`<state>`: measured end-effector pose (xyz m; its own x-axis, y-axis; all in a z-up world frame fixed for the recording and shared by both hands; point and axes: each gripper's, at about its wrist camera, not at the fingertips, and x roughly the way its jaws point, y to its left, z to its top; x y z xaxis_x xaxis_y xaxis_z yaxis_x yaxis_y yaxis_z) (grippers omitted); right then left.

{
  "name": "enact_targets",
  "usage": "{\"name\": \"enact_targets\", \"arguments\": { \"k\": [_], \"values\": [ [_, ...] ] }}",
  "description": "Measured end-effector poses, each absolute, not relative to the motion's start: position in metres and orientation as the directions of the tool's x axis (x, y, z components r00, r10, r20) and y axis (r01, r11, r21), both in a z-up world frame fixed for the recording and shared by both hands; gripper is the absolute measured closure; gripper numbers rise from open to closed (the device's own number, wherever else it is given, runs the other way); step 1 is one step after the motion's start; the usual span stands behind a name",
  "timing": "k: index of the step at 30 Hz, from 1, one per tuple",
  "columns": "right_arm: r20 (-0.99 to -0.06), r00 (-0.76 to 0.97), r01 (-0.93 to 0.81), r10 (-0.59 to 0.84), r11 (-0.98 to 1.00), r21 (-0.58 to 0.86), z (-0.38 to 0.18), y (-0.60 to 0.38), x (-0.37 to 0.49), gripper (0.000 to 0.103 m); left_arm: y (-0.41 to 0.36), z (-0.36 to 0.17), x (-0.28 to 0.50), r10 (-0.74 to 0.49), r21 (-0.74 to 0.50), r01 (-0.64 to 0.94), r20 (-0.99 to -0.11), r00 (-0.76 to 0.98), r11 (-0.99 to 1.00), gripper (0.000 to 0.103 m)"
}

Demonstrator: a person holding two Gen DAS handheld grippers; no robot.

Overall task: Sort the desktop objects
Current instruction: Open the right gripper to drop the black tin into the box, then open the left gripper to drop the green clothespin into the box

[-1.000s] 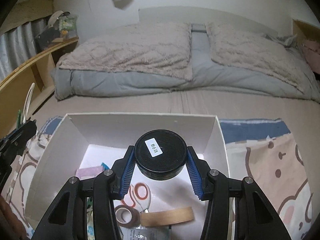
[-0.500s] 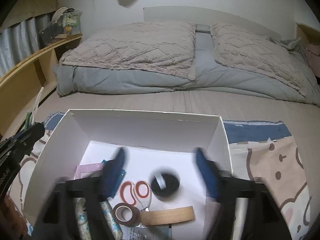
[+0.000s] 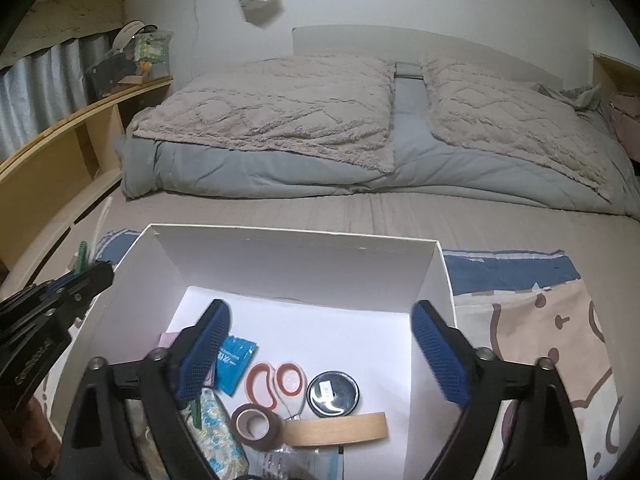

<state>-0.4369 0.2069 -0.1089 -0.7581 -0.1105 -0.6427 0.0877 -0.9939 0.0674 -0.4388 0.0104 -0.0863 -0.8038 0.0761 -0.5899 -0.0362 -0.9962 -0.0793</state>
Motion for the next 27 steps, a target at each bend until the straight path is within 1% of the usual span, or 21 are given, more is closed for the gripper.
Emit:
{"name": "enact_targets", "arguments": {
  "k": [5, 11, 25, 26, 27],
  "values": [
    [-0.663, -0.738, 0.128, -0.128, -0.991, 0.048, -0.118, 0.202, -0.432, 0.003, 0.007, -0.094, -0.442, 0.056, -0.067, -0.019, -0.617, -0.785, -0.998, 0.093],
    [-0.654, -0.745, 0.136, -0.131, -0.99, 0.043, -0.114, 0.203, -0.427, 0.003, 0.003, -0.103, -0.443, 0.026, -0.042, 0.001, -0.643, -0.765, -0.999, 0.093],
    [-0.663, -0.737, 0.13, -0.132, -0.99, 0.053, -0.115, 0.204, -0.419, 0.003, 0.0, -0.113, -0.439, -0.022, 0.004, 0.025, -0.658, -0.752, -1.0, 0.093],
    [-0.663, -0.737, 0.13, -0.134, -0.99, 0.056, -0.115, 0.205, -0.418, 0.003, -0.001, -0.114, -0.44, -0.011, -0.007, 0.021, -0.663, -0.749, -1.0, 0.092],
    [-0.662, -0.737, 0.131, -0.136, -0.99, 0.057, -0.114, 0.205, -0.418, 0.003, -0.002, -0.115, -0.44, 0.0, -0.019, 0.018, -0.671, -0.742, -1.0, 0.086]
  ]
}}
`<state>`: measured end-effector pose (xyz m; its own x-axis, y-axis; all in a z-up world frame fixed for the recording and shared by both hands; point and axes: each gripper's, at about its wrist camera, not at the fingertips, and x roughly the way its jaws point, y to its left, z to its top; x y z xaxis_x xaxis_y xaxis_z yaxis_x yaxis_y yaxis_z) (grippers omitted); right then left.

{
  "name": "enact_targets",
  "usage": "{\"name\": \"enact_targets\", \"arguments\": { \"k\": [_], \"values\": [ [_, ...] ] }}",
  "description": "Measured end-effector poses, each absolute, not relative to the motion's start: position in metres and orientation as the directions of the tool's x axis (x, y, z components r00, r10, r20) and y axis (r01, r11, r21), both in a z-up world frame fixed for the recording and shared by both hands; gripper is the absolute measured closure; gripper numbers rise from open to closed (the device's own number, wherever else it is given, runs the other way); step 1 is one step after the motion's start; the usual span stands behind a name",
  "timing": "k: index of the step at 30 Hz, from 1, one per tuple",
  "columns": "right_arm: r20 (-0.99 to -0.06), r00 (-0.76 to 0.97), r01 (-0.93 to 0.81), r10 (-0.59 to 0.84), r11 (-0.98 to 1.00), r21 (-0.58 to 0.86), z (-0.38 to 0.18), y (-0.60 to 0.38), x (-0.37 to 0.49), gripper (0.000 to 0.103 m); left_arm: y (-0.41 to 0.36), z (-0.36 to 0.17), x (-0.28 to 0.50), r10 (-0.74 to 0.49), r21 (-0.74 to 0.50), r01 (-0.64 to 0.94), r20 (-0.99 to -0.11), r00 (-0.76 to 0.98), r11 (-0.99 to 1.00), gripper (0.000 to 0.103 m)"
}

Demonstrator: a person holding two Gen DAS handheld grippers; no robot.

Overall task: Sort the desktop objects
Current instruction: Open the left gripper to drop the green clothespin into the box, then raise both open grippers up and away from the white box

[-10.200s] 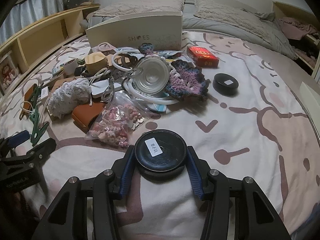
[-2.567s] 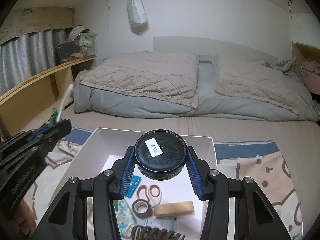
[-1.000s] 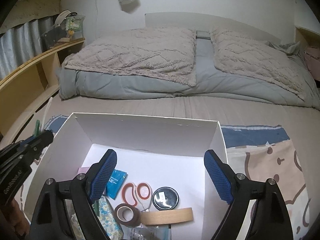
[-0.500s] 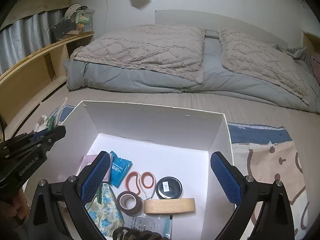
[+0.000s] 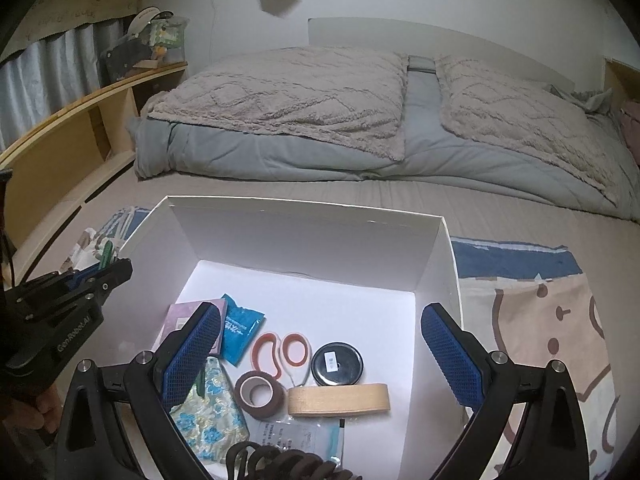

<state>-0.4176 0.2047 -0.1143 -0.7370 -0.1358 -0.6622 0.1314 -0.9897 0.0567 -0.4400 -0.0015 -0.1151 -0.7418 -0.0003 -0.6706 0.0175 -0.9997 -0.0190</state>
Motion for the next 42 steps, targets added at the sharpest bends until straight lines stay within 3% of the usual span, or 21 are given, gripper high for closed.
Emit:
{"name": "enact_targets", "arguments": {
  "k": [1, 3, 28, 34, 36, 42],
  "values": [
    [-0.662, -0.737, 0.133, -0.137, -0.99, 0.057, -0.114, 0.205, -0.417, 0.003, -0.003, -0.116, -0.44, 0.004, -0.025, 0.017, -0.675, -0.738, -1.0, 0.08],
    [-0.662, -0.737, 0.134, -0.137, -0.989, 0.056, -0.114, 0.205, -0.416, 0.003, -0.002, -0.116, -0.44, 0.005, -0.027, 0.018, -0.675, -0.738, -0.999, 0.059],
    [-0.644, -0.757, 0.103, -0.11, -0.994, 0.048, -0.1, 0.207, -0.4, 0.003, 0.003, -0.102, -0.423, 0.016, -0.018, -0.005, -0.662, -0.749, -1.0, 0.056],
    [-0.629, -0.773, 0.081, -0.082, -0.996, 0.031, -0.096, 0.21, -0.395, 0.002, 0.001, -0.095, -0.416, 0.016, -0.024, 0.0, -0.652, -0.758, -1.0, 0.045],
    [-0.623, -0.779, 0.074, -0.074, -0.997, 0.026, -0.094, 0.21, -0.392, 0.0, 0.001, -0.093, -0.414, 0.013, -0.024, 0.004, -0.649, -0.761, -1.0, 0.032],
    [-0.603, -0.796, 0.053, -0.056, -0.998, 0.022, -0.086, 0.213, -0.384, 0.0, 0.003, -0.084, -0.405, 0.004, -0.017, 0.009, -0.637, -0.771, -1.0, 0.015]
  ]
}}
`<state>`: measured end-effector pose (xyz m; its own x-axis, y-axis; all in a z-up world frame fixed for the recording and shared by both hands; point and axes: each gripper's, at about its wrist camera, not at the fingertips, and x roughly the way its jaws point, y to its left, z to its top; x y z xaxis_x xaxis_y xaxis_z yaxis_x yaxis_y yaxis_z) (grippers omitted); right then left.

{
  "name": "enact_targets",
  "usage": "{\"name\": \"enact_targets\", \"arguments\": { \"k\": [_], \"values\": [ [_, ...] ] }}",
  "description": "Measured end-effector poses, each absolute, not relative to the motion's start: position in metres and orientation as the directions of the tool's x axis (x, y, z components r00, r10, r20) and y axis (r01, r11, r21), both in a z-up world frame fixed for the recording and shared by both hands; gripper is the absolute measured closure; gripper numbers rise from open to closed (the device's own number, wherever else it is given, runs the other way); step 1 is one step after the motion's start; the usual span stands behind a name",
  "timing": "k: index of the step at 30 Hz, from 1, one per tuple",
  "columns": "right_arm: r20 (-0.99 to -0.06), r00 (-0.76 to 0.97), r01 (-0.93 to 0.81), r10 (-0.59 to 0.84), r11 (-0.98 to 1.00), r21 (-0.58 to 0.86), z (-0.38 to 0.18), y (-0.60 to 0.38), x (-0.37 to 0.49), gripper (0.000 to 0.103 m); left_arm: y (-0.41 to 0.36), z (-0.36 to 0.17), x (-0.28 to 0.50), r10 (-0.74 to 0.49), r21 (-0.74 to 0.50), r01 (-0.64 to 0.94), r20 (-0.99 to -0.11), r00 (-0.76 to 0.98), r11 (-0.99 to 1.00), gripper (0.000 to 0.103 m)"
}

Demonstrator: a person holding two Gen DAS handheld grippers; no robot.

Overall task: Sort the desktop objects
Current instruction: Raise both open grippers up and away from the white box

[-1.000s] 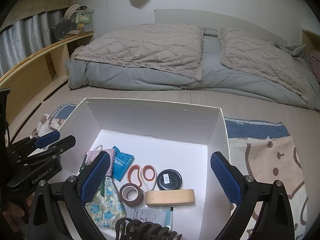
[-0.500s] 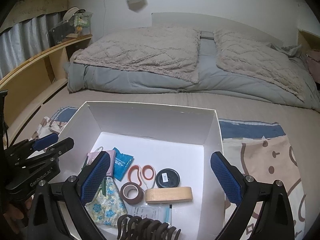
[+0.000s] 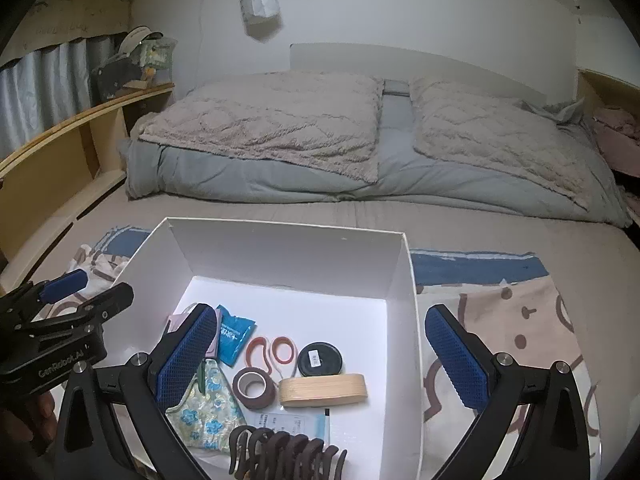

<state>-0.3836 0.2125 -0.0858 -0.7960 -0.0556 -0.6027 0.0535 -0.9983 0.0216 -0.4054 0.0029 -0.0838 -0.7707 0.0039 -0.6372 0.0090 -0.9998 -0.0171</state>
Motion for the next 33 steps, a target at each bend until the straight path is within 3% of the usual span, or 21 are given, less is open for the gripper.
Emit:
{"name": "enact_targets", "arguments": {
  "k": [14, 33],
  "values": [
    [-0.565, -0.825, 0.028, -0.037, -0.999, 0.024, -0.068, 0.218, -0.362, 0.0, 0.002, -0.063, -0.385, -0.003, -0.021, 0.02, -0.612, -0.79, -1.0, 0.001],
    [-0.549, -0.835, 0.032, -0.033, -0.999, 0.013, -0.051, 0.216, -0.338, 0.0, 0.011, -0.038, -0.362, 0.032, -0.033, -0.016, -0.593, -0.805, -0.999, 0.0]
  ]
}}
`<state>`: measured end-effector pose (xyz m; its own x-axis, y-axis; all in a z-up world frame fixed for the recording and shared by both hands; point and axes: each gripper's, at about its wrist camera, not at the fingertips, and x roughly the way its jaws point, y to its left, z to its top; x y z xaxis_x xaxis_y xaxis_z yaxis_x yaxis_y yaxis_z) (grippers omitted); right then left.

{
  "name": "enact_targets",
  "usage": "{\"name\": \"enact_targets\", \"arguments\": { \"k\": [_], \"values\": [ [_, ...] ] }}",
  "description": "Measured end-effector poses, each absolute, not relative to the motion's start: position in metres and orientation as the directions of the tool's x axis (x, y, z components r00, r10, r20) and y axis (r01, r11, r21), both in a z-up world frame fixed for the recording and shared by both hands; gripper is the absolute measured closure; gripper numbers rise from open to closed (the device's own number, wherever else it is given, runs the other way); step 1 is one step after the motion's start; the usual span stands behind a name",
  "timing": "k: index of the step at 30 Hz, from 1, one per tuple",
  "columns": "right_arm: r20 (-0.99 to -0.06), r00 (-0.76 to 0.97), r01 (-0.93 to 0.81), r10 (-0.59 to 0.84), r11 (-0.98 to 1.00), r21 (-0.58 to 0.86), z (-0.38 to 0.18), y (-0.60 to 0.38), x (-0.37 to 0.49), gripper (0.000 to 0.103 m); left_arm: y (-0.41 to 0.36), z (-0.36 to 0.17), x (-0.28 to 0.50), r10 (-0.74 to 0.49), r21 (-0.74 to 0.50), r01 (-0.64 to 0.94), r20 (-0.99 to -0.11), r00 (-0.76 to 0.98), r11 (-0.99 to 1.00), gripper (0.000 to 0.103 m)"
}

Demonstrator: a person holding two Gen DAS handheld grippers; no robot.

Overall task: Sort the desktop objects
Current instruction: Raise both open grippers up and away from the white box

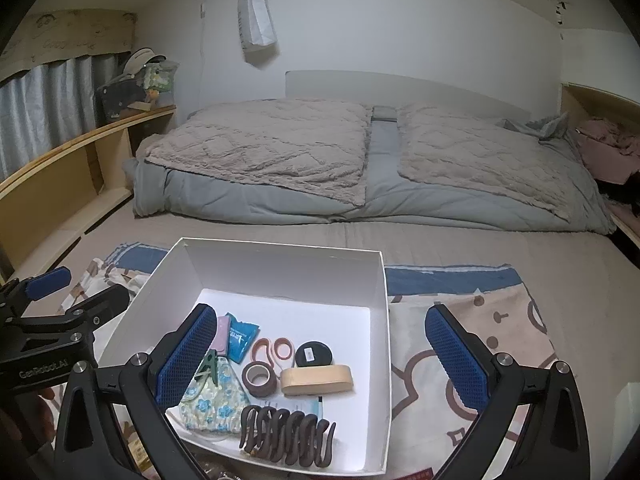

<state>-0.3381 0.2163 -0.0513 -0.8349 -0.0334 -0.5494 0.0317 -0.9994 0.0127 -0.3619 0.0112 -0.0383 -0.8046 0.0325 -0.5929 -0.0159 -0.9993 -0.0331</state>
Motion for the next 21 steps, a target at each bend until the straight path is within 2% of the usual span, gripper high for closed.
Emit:
{"name": "enact_targets", "arguments": {
  "k": [21],
  "values": [
    [-0.527, -0.85, 0.017, -0.02, -1.0, 0.011, -0.023, 0.213, -0.311, 0.0, 0.01, 0.0, -0.326, 0.04, -0.029, -0.029, -0.554, -0.832, -0.999, 0.0]
  ]
}}
